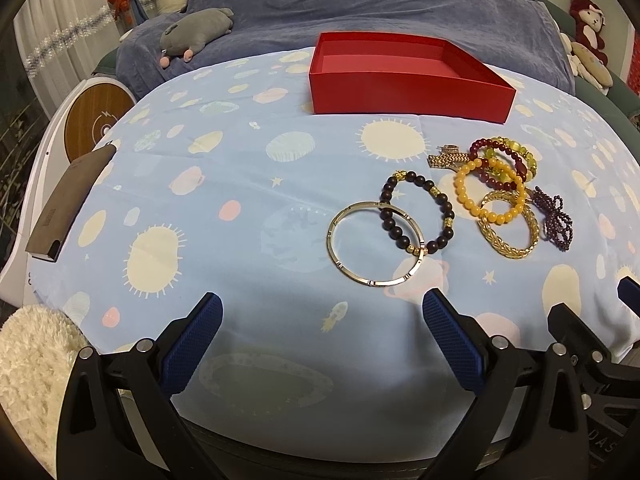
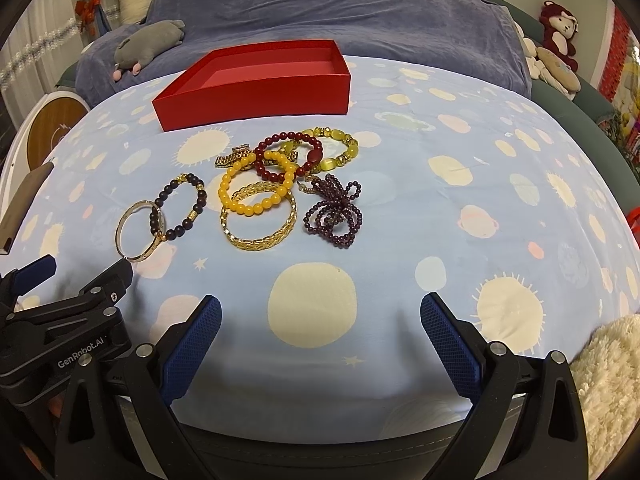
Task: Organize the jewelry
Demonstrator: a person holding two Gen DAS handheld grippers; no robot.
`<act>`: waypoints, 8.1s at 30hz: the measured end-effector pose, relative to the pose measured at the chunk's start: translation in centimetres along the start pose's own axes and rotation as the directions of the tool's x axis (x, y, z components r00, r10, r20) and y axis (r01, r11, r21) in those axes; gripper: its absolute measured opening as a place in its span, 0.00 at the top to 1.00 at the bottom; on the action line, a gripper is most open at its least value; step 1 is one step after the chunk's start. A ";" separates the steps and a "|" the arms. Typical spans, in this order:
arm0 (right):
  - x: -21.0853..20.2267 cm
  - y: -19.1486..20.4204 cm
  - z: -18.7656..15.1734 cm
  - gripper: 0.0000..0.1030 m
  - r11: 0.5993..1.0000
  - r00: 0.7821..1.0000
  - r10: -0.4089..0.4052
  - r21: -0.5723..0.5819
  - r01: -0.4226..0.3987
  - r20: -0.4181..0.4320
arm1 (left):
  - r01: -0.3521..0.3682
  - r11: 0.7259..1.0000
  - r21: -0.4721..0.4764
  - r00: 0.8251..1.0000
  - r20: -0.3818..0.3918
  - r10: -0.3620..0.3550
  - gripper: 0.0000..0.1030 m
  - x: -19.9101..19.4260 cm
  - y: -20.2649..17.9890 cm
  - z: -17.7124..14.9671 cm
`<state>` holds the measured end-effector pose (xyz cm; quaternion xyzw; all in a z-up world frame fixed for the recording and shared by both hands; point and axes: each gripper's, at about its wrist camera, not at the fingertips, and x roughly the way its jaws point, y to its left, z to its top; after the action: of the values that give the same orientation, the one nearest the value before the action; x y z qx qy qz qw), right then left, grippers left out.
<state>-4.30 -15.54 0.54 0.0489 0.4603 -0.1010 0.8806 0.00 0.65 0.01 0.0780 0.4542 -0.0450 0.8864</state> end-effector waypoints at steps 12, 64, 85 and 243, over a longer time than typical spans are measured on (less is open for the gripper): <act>0.1 0.1 -0.1 0.07 1.000 1.000 0.006 0.002 -0.006 -0.013 | 0.001 1.000 0.004 1.000 0.004 -0.001 0.07 0.0 -0.1 0.0; 6.4 -2.0 5.7 0.54 0.996 0.990 0.082 0.049 -0.077 -0.118 | 0.073 0.995 -0.073 0.995 -0.070 -0.078 0.07 3.1 1.6 2.3; 4.7 -4.6 3.7 0.84 0.986 0.986 0.125 0.127 -0.111 -0.106 | 0.099 0.995 -0.034 0.991 -0.087 -0.101 0.25 4.0 -0.2 3.0; 1.7 -3.5 3.5 0.68 0.974 0.968 0.220 0.077 -0.212 -0.119 | 0.162 0.984 -0.077 0.982 -0.083 -0.169 0.36 2.2 1.7 4.7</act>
<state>-1.35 -19.84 1.13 0.1329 0.5040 -0.0157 0.8532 5.27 1.50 1.10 0.0108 0.4994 -0.0992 0.8606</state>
